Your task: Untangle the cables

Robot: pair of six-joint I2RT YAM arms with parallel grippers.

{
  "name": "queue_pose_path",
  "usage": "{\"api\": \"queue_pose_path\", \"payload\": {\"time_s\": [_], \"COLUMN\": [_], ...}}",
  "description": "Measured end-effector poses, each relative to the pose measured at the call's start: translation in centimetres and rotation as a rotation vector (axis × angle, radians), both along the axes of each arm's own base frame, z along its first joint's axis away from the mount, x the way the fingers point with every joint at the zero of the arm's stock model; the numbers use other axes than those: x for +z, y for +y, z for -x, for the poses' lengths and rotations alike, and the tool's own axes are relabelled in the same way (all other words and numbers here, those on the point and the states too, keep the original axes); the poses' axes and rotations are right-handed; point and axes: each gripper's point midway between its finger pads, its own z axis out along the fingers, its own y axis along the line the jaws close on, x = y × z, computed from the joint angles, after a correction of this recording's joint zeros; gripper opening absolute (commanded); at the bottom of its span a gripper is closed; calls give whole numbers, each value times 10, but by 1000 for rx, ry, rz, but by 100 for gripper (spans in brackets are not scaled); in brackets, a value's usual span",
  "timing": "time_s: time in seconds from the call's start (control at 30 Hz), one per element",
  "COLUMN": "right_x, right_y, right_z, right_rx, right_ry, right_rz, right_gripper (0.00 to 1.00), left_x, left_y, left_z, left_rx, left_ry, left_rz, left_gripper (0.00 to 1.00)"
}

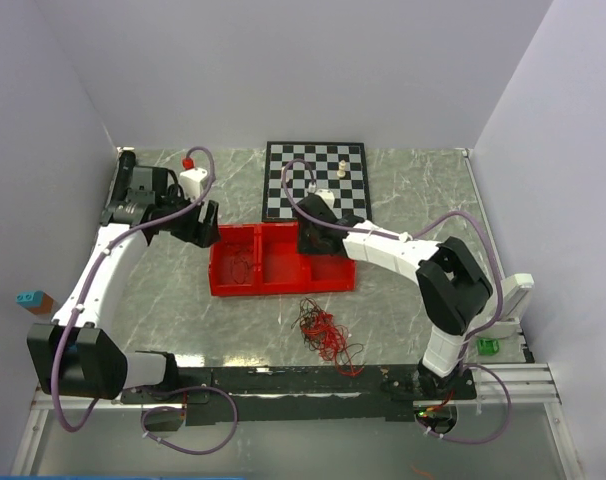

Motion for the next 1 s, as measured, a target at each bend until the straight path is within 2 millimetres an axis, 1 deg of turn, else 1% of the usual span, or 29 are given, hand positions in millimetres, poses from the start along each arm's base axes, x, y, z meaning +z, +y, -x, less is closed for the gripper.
{"api": "queue_pose_path", "payload": {"time_s": [0.07,0.13,0.2,0.27,0.33,0.43,0.5,0.53,0.6,0.73,0.8,0.87,1.0], "right_x": [-1,-4,-3,5,20,47,57,57,45,1,-13,-18,-21], "right_y": [3,1,-3,-11,-23,-44,-55,-61,-72,-94,-101,-102,-95], "right_z": [4,10,14,20,32,59,77,89,111,157,175,183,188], "right_rx": [-1,-6,-7,-9,-9,6,18,29,44,74,86,94,111], "right_ry": [12,34,45,35,16,-30,-52,-51,-21,90,135,155,188], "right_rz": [-3,8,15,4,-19,-83,-130,-152,-172,-177,-184,-197,-230], "right_gripper": [53,57,60,61,62,61,60,59,58,55,52,50,43], "left_x": [-7,-10,-10,-4,3,11,9,7,2,-10,-16,-19,-30], "left_y": [1,-1,-10,-24,-46,-81,-103,-112,-126,-149,-160,-170,-189], "left_z": [8,15,24,34,45,65,83,92,102,119,127,133,137], "left_rx": [-19,-47,-105,-189,-292,-447,-545,-588,-643,-736,-782,-821,-889], "left_ry": [31,49,63,59,45,20,28,37,46,53,52,52,51], "left_rz": [-13,-23,-32,-46,-53,-64,-70,-73,-76,-76,-72,-60,-40], "left_gripper": [77,78,78,78,78,77,77,76,77,75,76,77,75]}}
